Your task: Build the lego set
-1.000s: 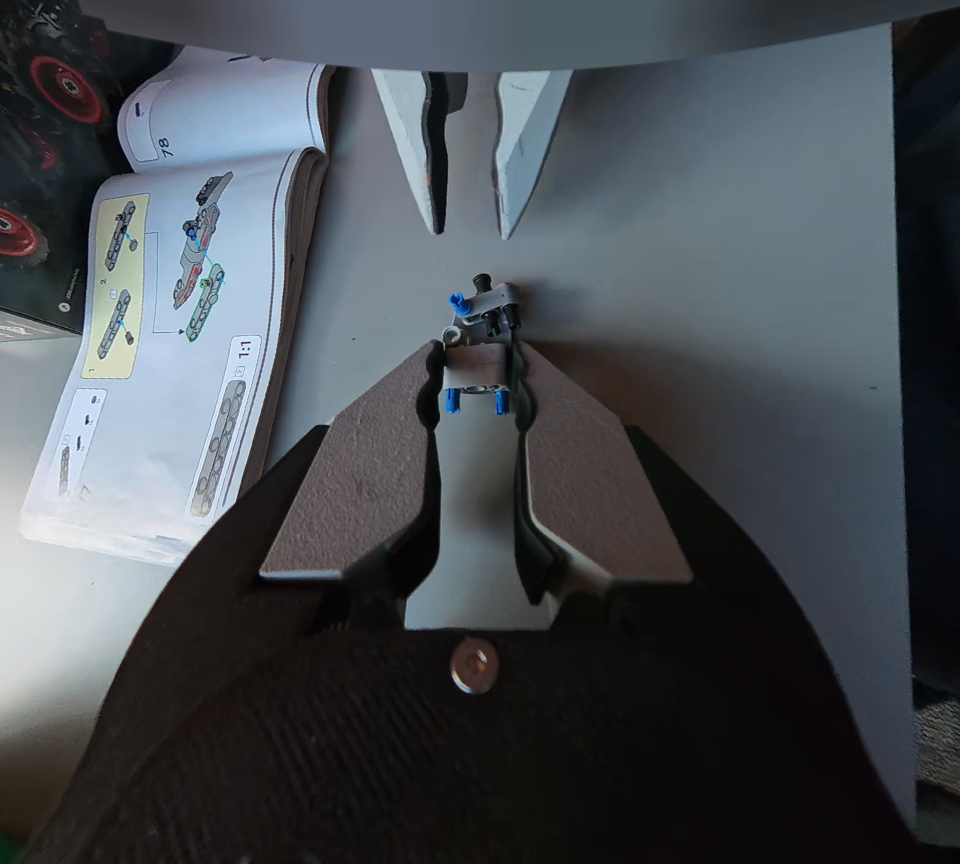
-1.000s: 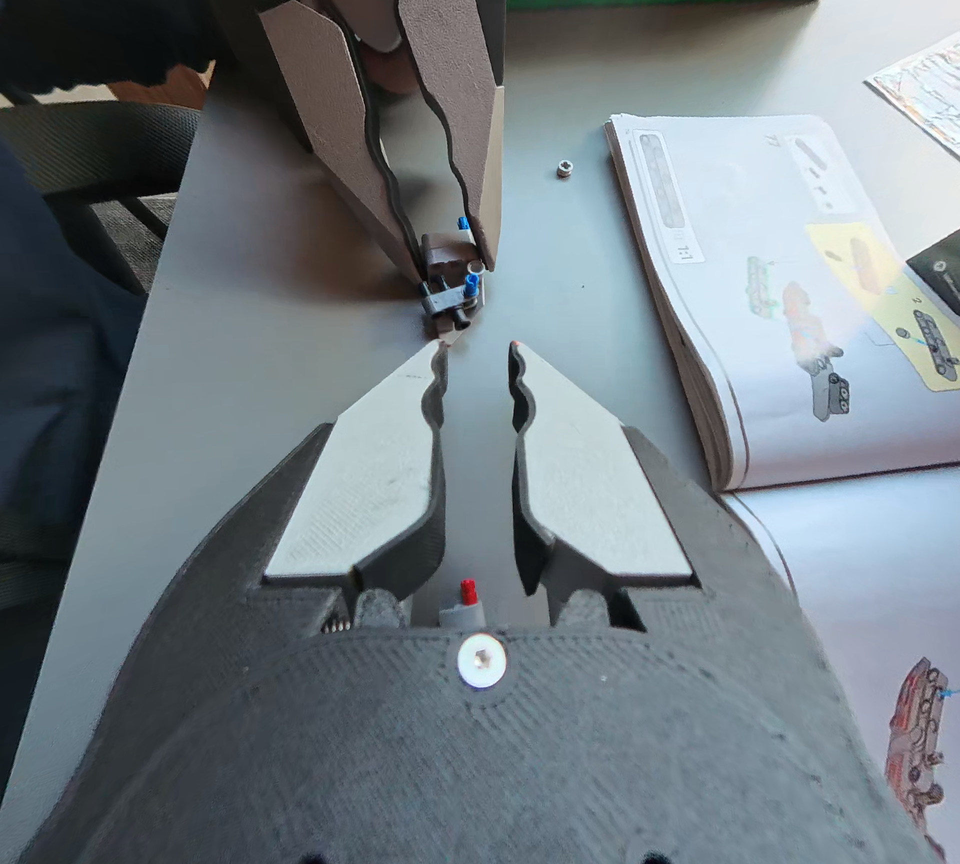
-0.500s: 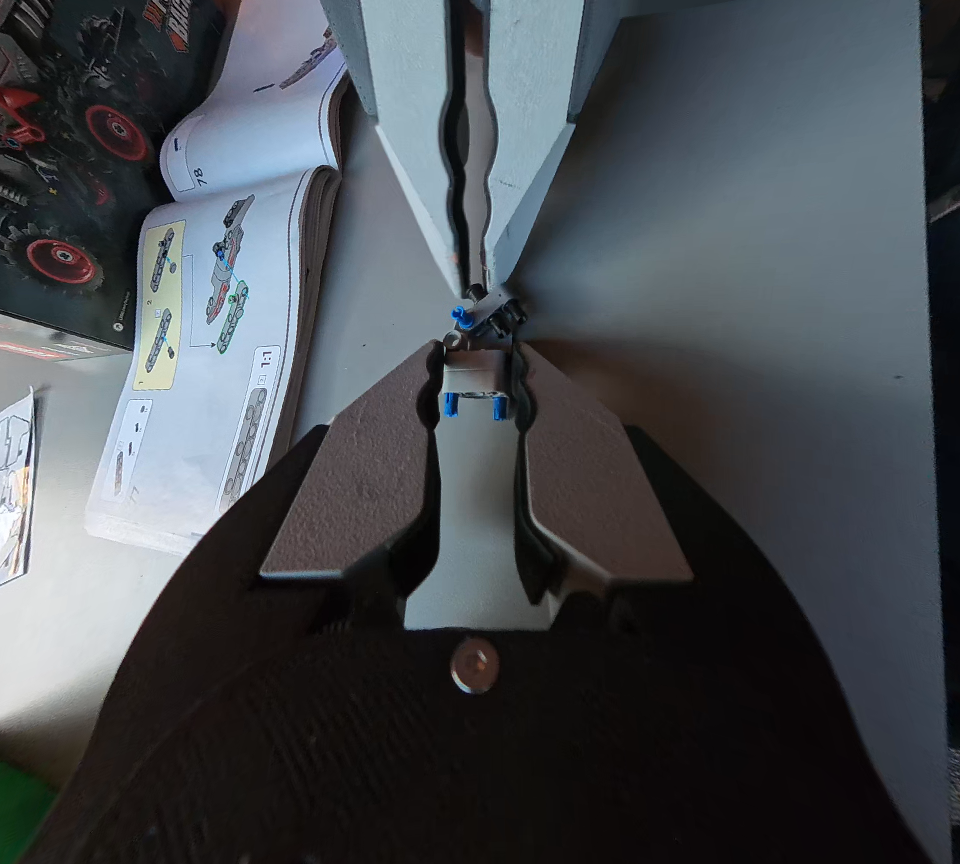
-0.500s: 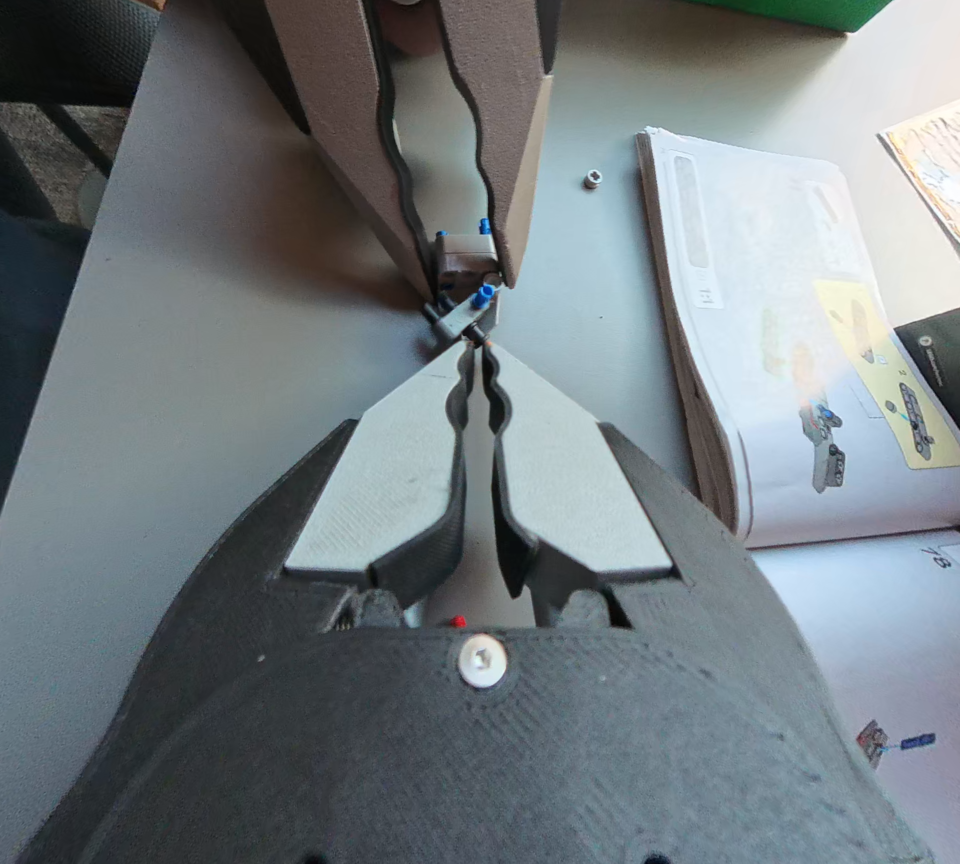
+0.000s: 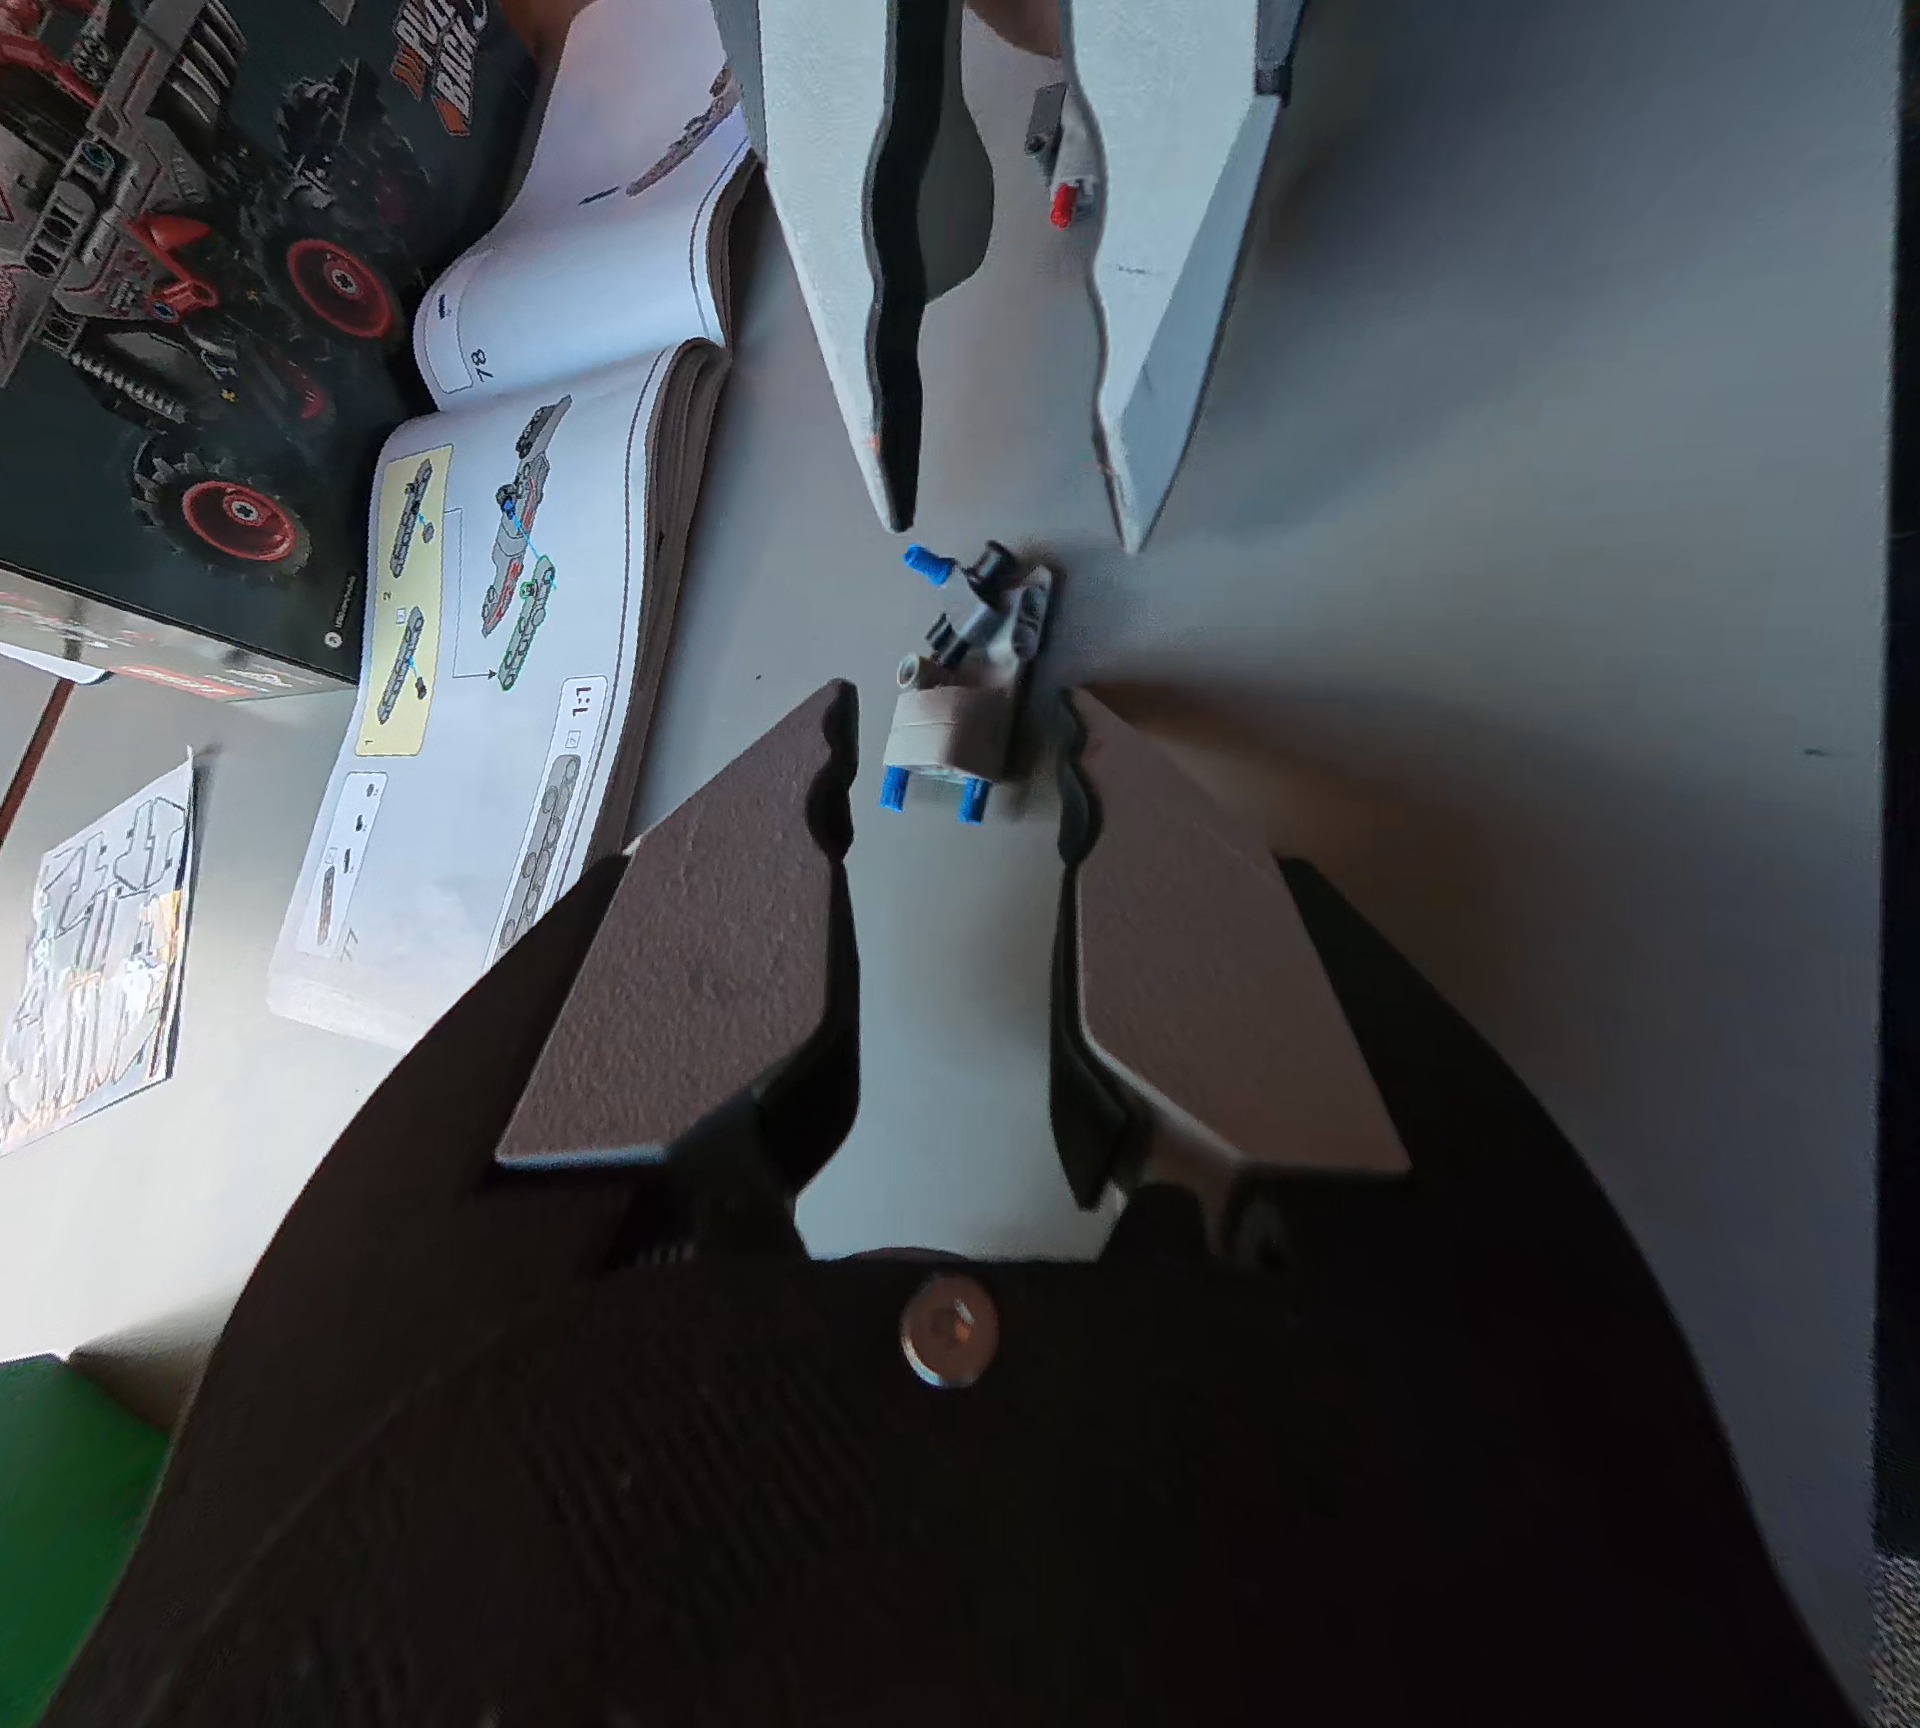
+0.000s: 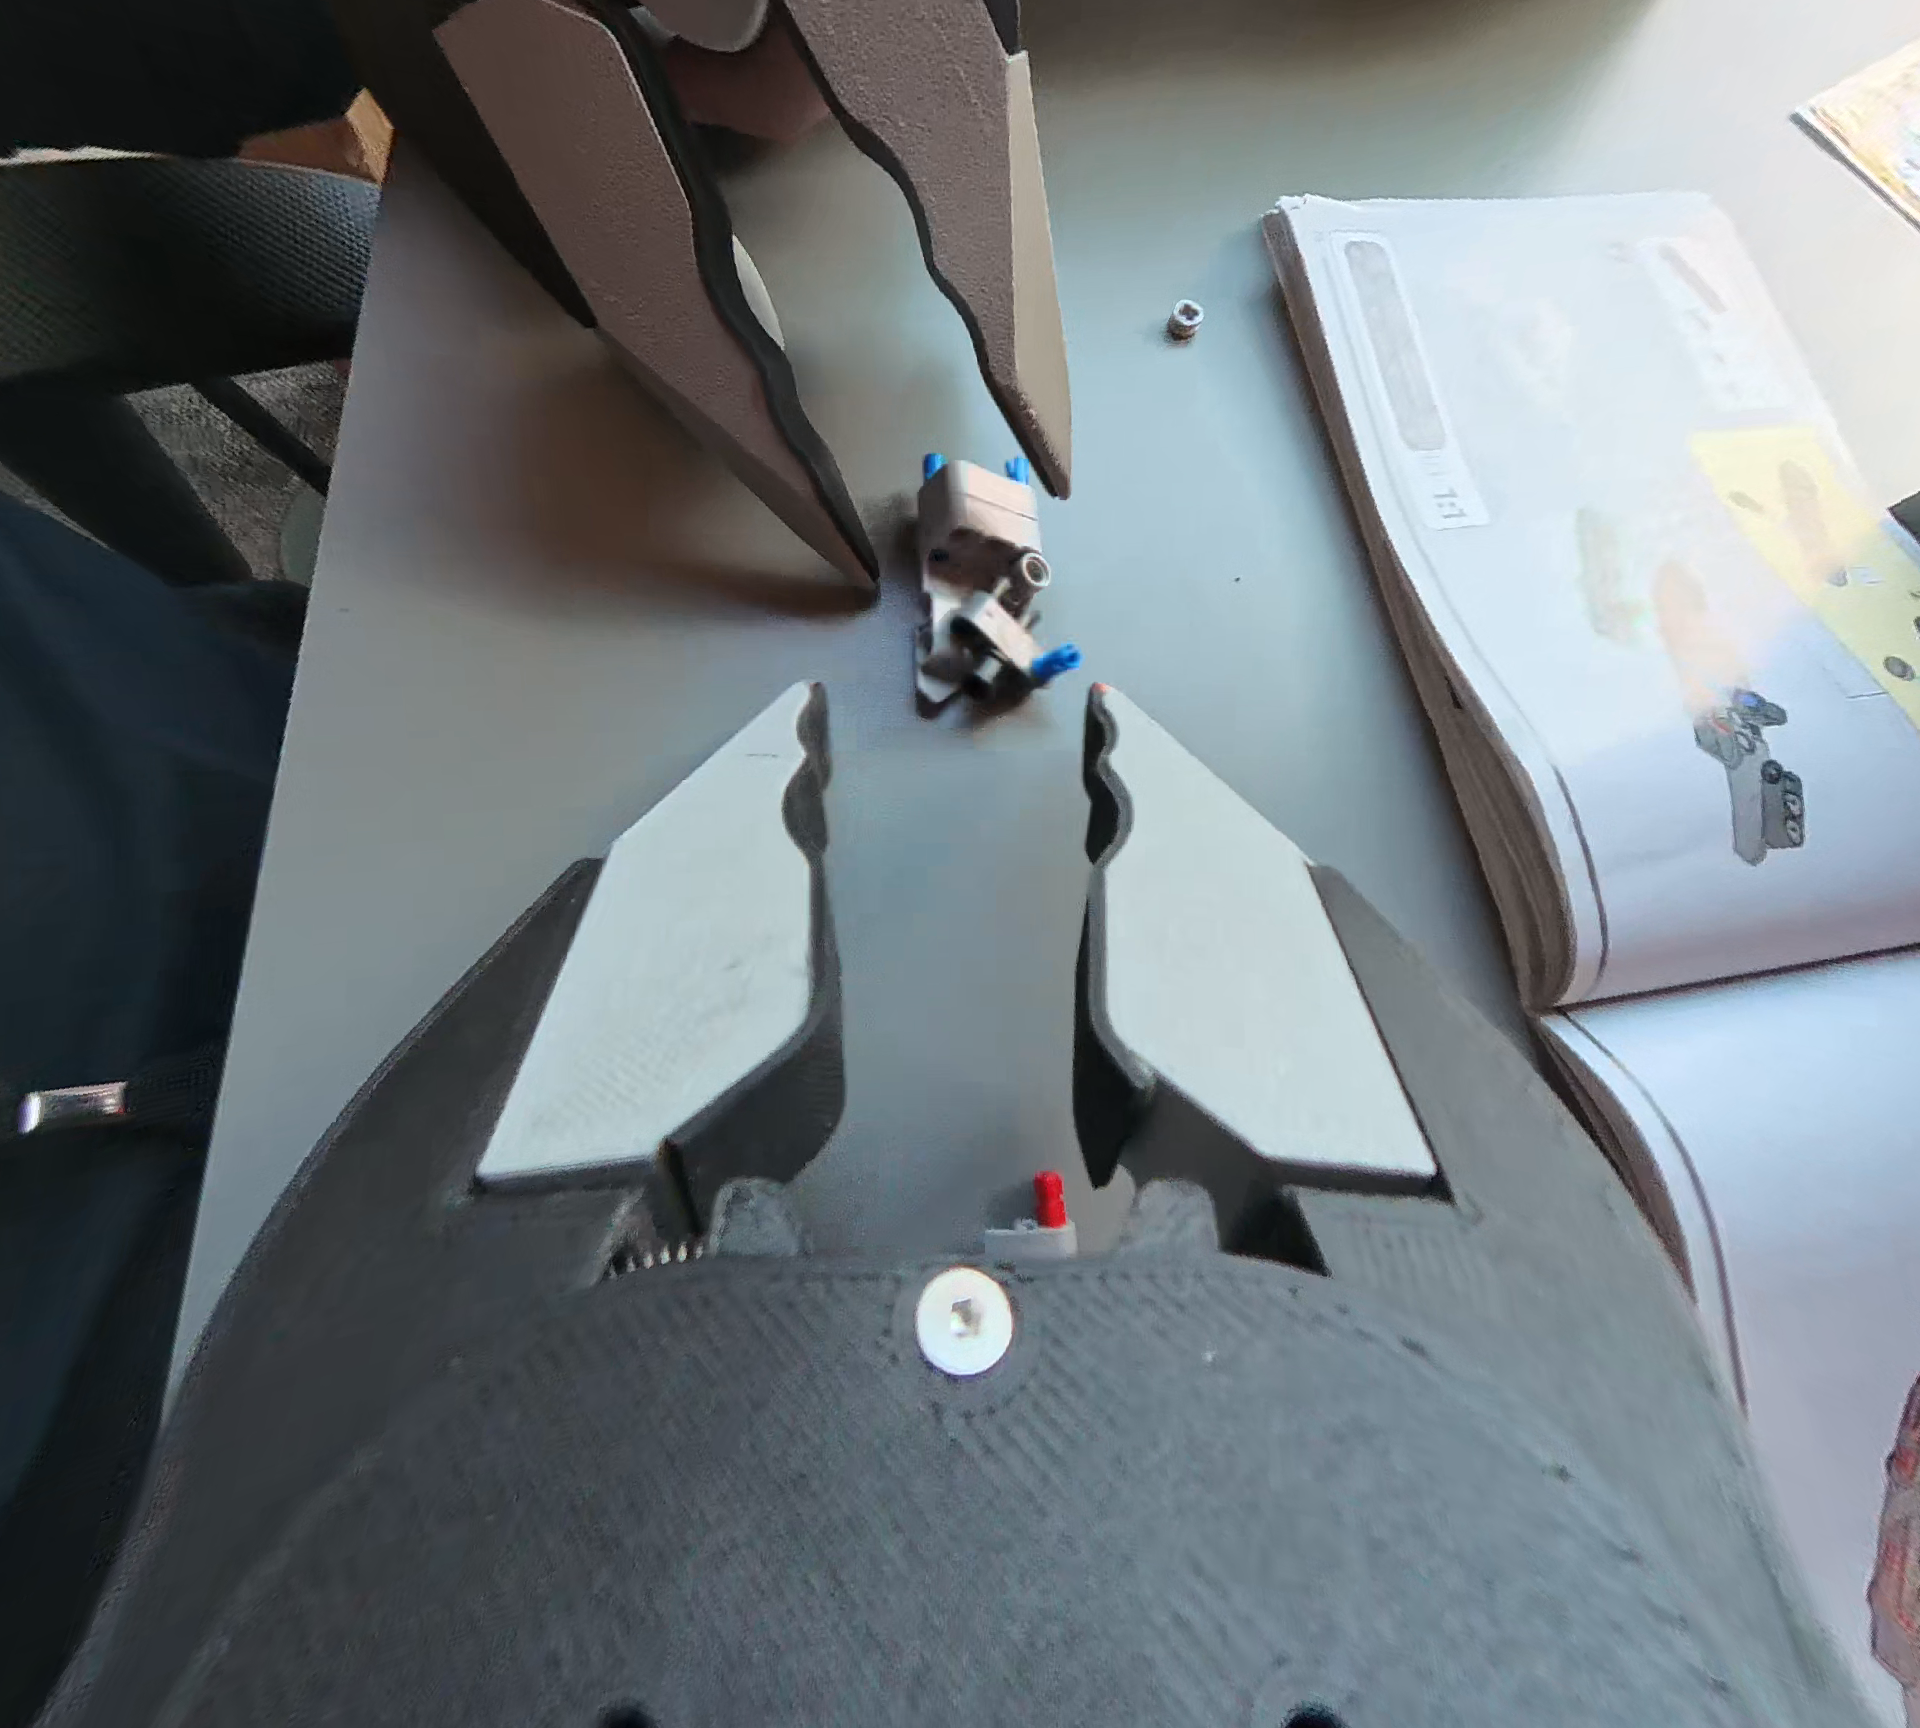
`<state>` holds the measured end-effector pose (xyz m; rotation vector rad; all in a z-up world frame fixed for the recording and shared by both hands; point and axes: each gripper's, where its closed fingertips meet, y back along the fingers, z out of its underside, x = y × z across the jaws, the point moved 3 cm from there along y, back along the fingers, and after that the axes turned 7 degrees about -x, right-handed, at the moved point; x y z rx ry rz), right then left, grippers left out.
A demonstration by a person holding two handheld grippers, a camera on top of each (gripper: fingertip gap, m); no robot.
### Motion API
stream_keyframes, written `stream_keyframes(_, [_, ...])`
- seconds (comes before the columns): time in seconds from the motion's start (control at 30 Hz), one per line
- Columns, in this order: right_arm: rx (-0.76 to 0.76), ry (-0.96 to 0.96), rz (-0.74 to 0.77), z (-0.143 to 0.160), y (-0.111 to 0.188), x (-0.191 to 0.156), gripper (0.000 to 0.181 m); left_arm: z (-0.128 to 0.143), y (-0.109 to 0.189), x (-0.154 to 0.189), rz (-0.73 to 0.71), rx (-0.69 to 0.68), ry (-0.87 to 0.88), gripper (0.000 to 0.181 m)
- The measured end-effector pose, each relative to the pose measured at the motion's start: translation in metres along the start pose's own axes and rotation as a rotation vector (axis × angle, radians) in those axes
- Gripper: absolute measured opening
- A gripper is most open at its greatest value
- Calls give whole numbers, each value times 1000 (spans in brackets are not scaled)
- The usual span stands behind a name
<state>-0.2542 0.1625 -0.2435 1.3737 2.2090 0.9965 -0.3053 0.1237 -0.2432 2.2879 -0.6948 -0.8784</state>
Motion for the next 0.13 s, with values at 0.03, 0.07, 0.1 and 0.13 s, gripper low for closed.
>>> stream_keyframes(0.03, [-19,4,5,1,-2,-1,48,-1,0,1,0,4,0,34])
stream_keyframes(0.07, [-39,10,17,2,-5,-1,48,-3,1,1,2,8,3,34])
stream_keyframes(0.1, [-49,20,31,2,-7,-1,47,-4,1,2,4,7,5,33])
stream_keyframes(0.13, [-49,30,48,1,-7,-1,45,-5,2,2,-3,5,4,33])
